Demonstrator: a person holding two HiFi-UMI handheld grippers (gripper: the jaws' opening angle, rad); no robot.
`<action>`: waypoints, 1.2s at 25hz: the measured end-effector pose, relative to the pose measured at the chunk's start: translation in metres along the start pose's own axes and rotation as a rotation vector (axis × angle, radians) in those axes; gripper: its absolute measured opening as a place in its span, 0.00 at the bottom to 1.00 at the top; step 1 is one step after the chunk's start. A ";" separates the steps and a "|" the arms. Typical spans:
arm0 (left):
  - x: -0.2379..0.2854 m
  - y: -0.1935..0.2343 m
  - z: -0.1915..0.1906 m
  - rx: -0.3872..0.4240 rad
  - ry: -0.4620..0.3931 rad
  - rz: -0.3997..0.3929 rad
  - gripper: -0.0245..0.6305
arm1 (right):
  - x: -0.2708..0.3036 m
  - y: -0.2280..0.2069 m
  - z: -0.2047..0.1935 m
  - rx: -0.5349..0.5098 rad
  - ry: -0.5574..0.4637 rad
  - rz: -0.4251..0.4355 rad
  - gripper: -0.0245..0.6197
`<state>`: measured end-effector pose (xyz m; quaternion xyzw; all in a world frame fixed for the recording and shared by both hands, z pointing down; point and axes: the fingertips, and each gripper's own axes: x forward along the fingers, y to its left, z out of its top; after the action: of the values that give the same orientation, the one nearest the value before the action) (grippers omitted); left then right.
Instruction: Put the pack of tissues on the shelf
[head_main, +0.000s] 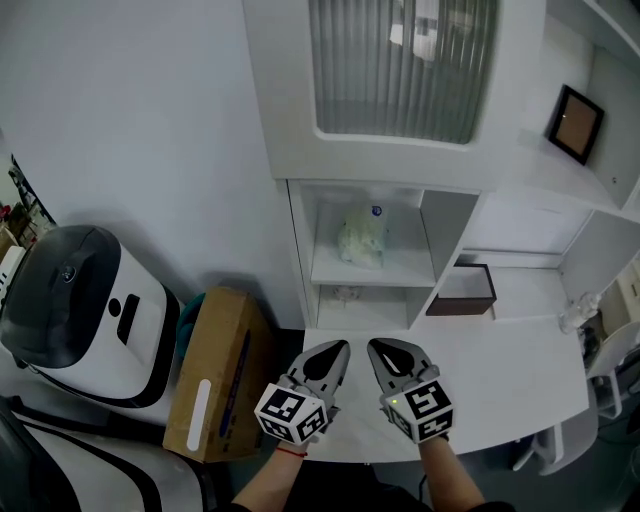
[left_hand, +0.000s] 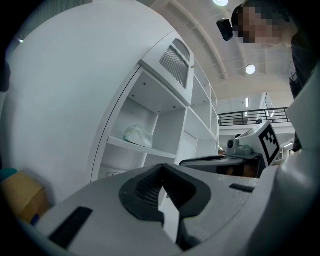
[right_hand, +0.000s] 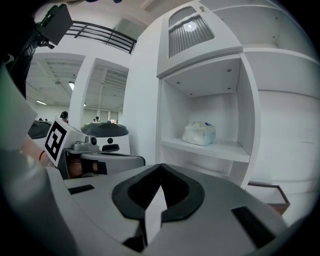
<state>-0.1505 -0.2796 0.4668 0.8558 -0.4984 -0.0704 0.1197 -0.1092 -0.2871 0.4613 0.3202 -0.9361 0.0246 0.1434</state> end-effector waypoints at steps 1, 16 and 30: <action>-0.001 -0.001 -0.001 0.000 0.000 0.006 0.05 | -0.002 0.001 0.000 0.000 -0.001 0.005 0.05; -0.004 -0.012 -0.009 0.001 0.000 0.042 0.05 | -0.013 0.003 -0.007 -0.009 -0.003 0.045 0.05; 0.008 -0.017 -0.010 0.005 0.004 0.035 0.05 | -0.015 -0.006 -0.008 0.002 -0.011 0.055 0.05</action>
<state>-0.1296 -0.2772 0.4717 0.8472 -0.5134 -0.0654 0.1199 -0.0930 -0.2818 0.4642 0.2946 -0.9453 0.0277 0.1370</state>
